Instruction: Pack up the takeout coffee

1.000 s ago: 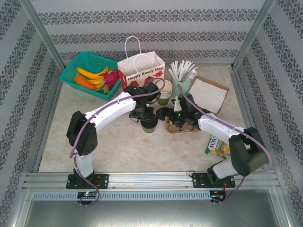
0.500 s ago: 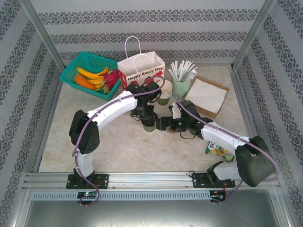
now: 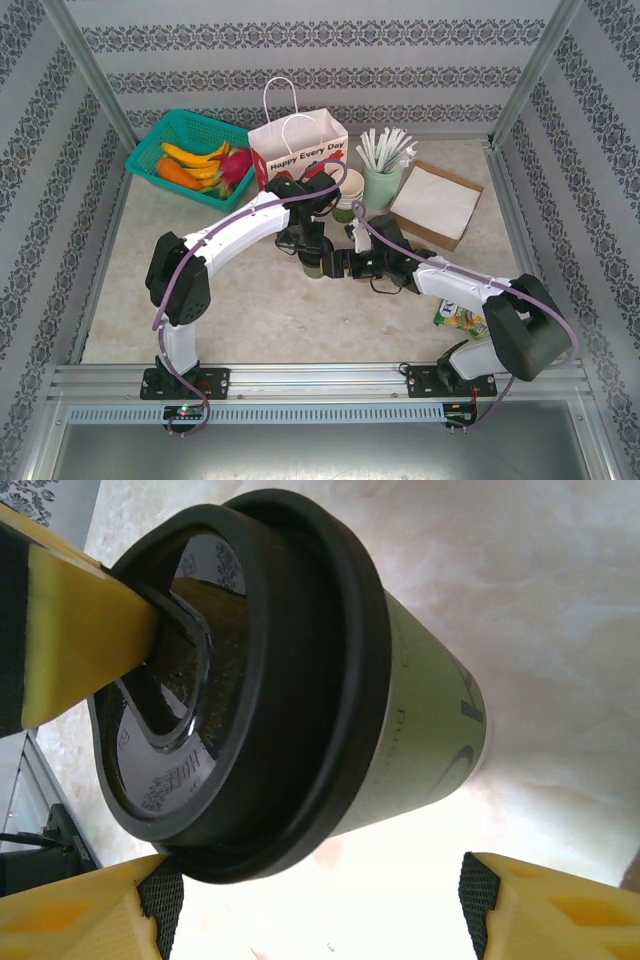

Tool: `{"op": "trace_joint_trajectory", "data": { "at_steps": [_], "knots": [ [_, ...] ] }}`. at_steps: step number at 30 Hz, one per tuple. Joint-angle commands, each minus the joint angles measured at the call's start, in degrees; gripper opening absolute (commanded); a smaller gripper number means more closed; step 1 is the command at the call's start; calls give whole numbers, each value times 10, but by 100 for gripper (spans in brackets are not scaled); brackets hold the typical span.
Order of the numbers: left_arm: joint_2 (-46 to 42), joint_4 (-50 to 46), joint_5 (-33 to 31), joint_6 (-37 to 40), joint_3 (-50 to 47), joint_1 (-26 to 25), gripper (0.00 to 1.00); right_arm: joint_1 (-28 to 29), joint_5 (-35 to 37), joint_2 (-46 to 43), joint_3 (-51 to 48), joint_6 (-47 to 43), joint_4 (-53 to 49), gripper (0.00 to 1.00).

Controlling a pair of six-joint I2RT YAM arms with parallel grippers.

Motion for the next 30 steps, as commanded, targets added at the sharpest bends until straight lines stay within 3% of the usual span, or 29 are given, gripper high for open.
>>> {"op": "trace_joint_trajectory", "data": {
  "at_steps": [1, 7, 12, 18, 24, 30],
  "knots": [
    [22, 11, 27, -14, -27, 5, 0, 7, 61, 21, 8, -5, -17, 74],
    [24, 35, 64, -23, -63, 4, 0, 2, 98, 38, 3, 7, -40, 72],
    [28, 52, 89, -29, -71, 3, 0, 17, 70, 60, 32, -7, -30, 71],
    [28, 50, 86, -29, -62, 2, 0, 38, 63, 76, 66, -24, -32, 71],
    [29, 33, 59, -23, -47, 3, 0, 6, 86, 42, 38, -1, -26, 68],
    [29, 11, 32, -12, -31, 3, 0, -67, -61, -6, 3, 18, 18, 63]
  ]
}}
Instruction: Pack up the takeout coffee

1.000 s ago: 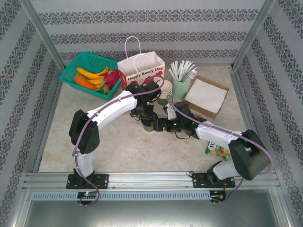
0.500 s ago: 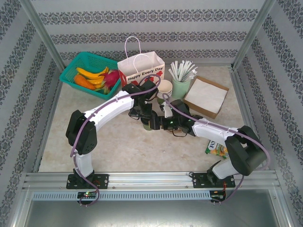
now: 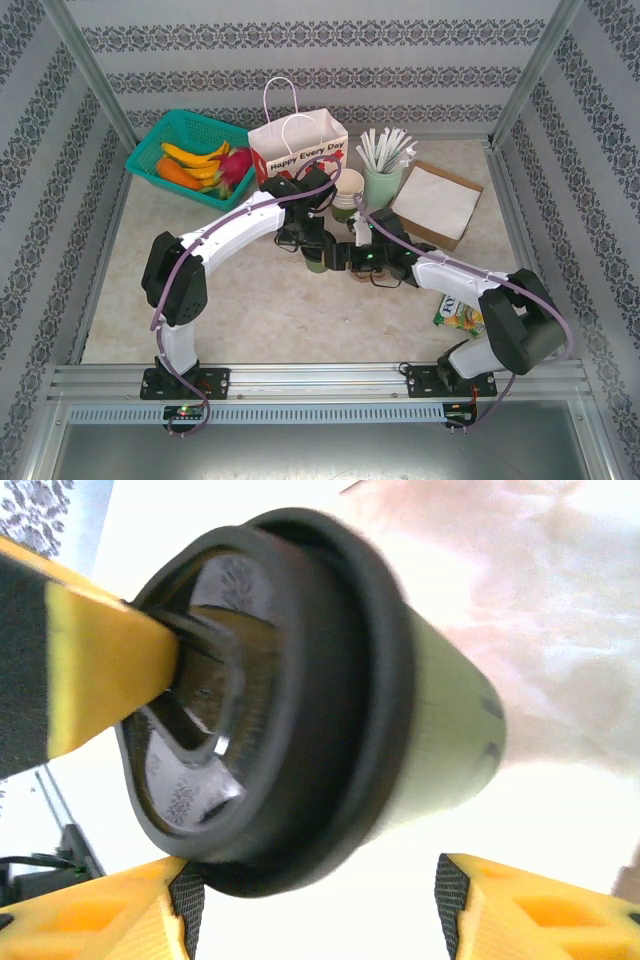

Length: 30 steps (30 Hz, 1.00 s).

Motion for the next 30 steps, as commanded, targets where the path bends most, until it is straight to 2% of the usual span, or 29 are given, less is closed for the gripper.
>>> {"op": "trace_joint_trajectory", "data": {
  "at_steps": [1, 5, 7, 9, 17, 30],
  "knots": [
    [36, -40, 6, 4, -11, -11, 0, -32, -49, -25, -7, 7, 11, 64],
    [37, -39, 5, 5, -2, -11, 0, -53, -60, -24, 8, 47, 13, 60],
    [37, -38, 7, 5, -1, -11, 0, -64, -48, -14, 11, 81, 23, 49],
    [37, -37, 8, 5, 0, -11, 0, -70, -41, -1, 16, 98, 26, 43],
    [38, -35, 12, 7, -1, -11, 0, -61, -76, 20, 33, 100, 39, 38],
    [44, -30, 21, 10, -4, -11, 0, -43, -77, 63, 49, 94, 20, 26]
  ]
}}
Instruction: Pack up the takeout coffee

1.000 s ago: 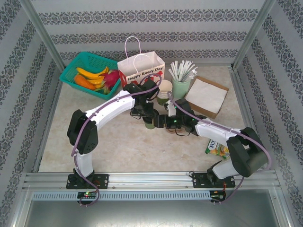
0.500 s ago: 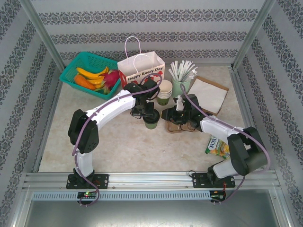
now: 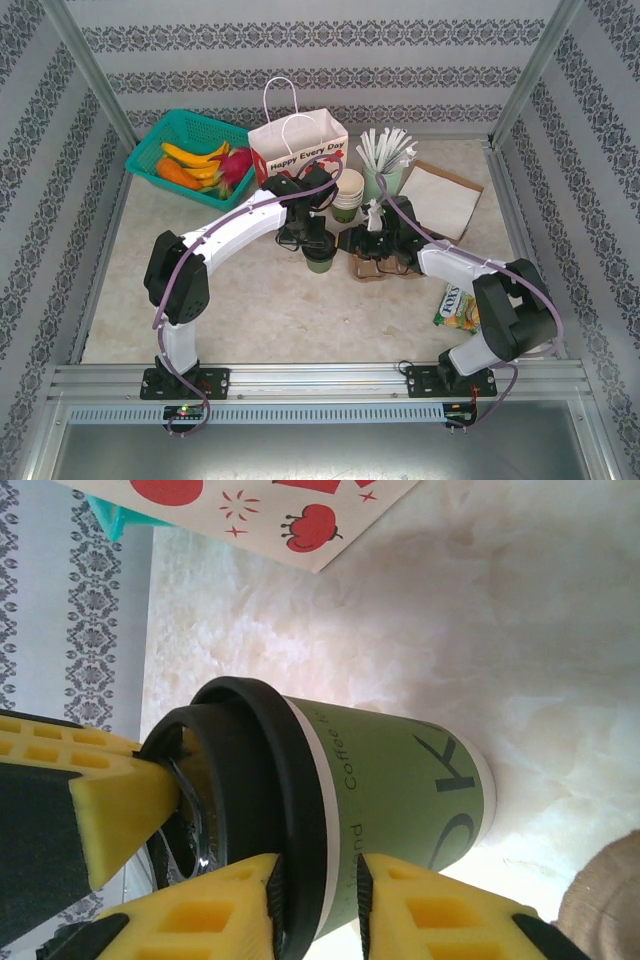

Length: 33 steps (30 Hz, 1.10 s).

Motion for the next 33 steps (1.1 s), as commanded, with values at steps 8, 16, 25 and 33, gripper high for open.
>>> {"op": "trace_joint_trajectory", "data": {
  "at_steps": [8, 16, 25, 33],
  "knots": [
    [41, 3, 48, -5, -46, -11, 0, 25, 56, 42, -4, 2, -105, 13],
    [29, 35, 49, -9, -74, -12, 0, 35, 85, 46, 8, 4, -162, 13],
    [4, 4, -1, 2, -20, -11, 0, 40, 104, -53, 38, -6, -126, 29],
    [4, -6, -1, 2, 4, -11, 0, 40, 71, -79, 48, 4, -91, 40]
  ]
}}
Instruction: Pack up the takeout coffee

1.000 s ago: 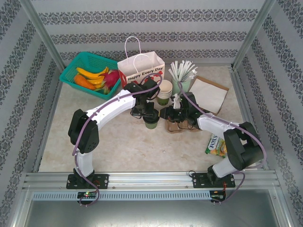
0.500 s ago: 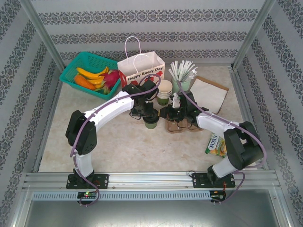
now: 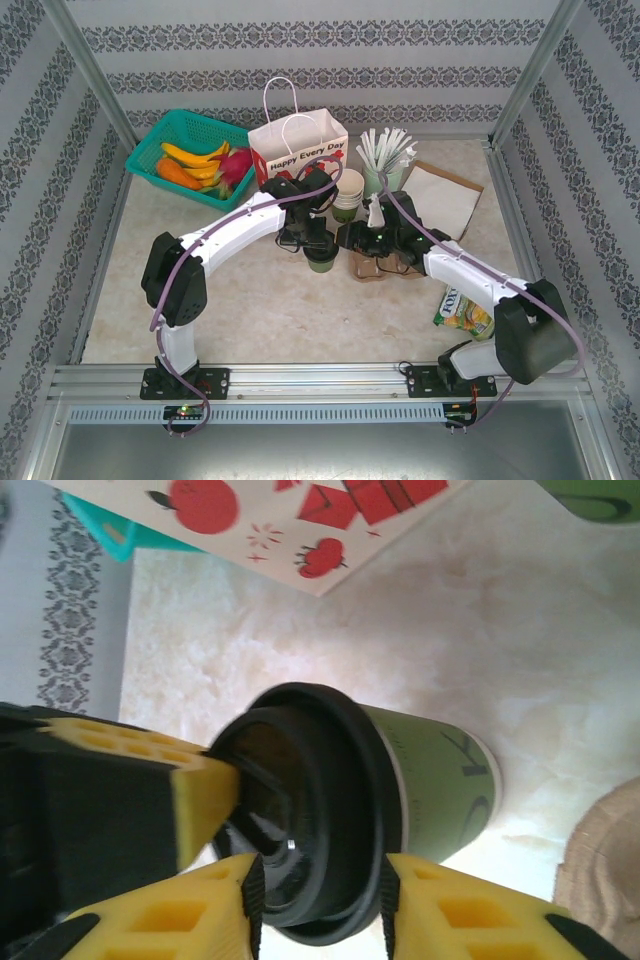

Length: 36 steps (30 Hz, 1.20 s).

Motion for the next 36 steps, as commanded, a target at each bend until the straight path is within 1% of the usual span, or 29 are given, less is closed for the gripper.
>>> {"op": "trace_joint_trajectory", "data": {
  "at_steps": [1, 4, 5, 6, 8, 10, 14, 18, 26, 32, 36],
  "knots": [
    [16, -22, -2, 7, 18, -7, 0, 7, -20, 3, 15, 8, 13, 41],
    [17, -23, -2, 7, 21, -7, 1, 8, -19, 23, 20, 4, 4, 45],
    [17, -23, -2, 7, 21, -7, 5, 9, -19, 29, 20, 3, 2, 48],
    [16, -22, -1, 9, 21, -7, 6, 9, -21, 35, 20, 3, 0, 50],
    [16, -22, -1, 10, 21, -7, 7, 12, -18, 43, 21, 0, -5, 56],
    [13, -20, -1, 12, 21, -7, 6, 15, -13, 49, 23, -5, -13, 59],
    [3, -8, 3, 21, 20, -7, 7, 18, -11, 63, 25, -9, -19, 59],
    [-7, 3, 11, 28, 18, -6, 10, 20, -4, 77, 26, -7, -28, 59],
    [-24, 22, 35, 48, 9, 0, 10, 21, -2, 85, 27, 0, -29, 59],
    [-57, 45, 66, 59, -6, 14, 19, 21, 2, 86, 30, 5, -35, 59],
    [-88, 69, 79, 59, -31, 25, 28, 21, 0, 87, 32, 5, -36, 59]
  ]
}}
